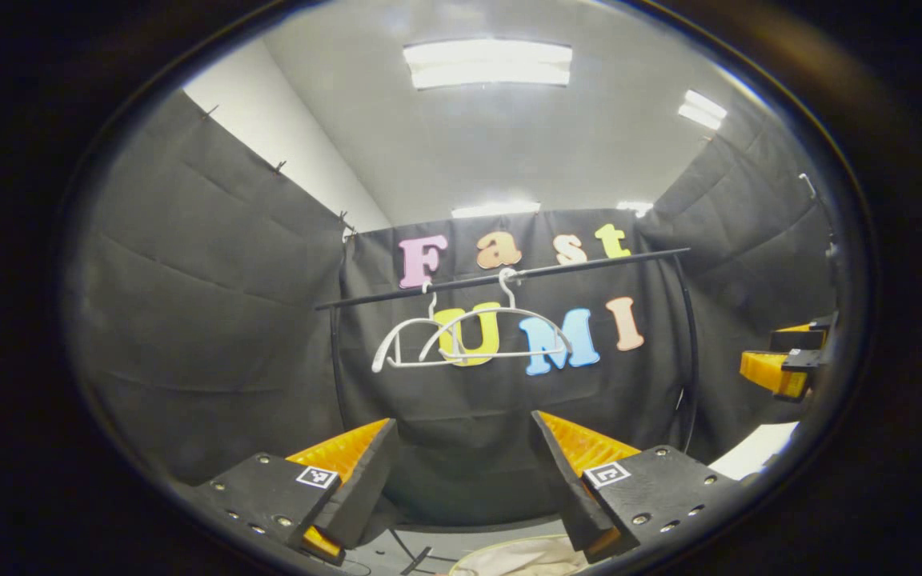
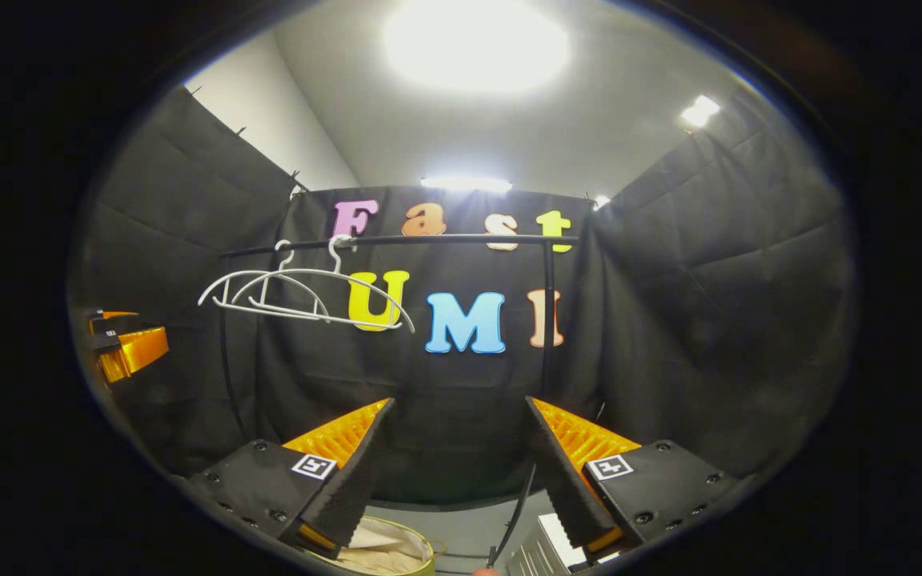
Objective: Grasp the clothes on the hanger with both hands and then place them into the laundry hamper below.
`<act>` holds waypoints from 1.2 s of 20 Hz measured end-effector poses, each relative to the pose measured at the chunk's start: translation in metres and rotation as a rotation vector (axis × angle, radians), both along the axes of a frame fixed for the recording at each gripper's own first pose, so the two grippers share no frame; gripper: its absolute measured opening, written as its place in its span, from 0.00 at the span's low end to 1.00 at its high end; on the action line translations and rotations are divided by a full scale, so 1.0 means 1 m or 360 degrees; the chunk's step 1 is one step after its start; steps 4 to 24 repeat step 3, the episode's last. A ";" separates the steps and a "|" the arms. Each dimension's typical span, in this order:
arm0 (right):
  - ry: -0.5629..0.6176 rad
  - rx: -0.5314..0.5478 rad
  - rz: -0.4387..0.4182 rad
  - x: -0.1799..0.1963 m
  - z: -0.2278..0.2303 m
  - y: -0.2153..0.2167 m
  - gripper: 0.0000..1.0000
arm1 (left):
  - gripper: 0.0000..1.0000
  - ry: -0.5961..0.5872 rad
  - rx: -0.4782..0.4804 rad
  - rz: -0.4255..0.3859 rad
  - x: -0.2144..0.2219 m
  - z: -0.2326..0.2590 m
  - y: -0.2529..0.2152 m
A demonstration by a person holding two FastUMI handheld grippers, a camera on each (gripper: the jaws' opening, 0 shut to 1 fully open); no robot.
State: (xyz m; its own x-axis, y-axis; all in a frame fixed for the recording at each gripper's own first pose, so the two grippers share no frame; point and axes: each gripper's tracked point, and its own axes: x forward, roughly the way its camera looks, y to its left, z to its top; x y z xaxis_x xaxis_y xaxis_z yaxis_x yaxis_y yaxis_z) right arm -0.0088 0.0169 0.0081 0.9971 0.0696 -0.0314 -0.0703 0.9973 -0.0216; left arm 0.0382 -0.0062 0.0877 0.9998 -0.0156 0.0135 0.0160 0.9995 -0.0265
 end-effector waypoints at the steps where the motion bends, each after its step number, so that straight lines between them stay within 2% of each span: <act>1: -0.0006 0.0000 -0.0001 0.001 0.001 0.000 0.98 | 0.96 0.0000 0.0002 -0.0002 0.002 0.000 -0.001; 24: -0.0010 -0.0004 -0.0007 0.004 0.001 -0.002 0.98 | 0.95 -0.0005 0.0005 0.0002 0.007 0.001 -0.003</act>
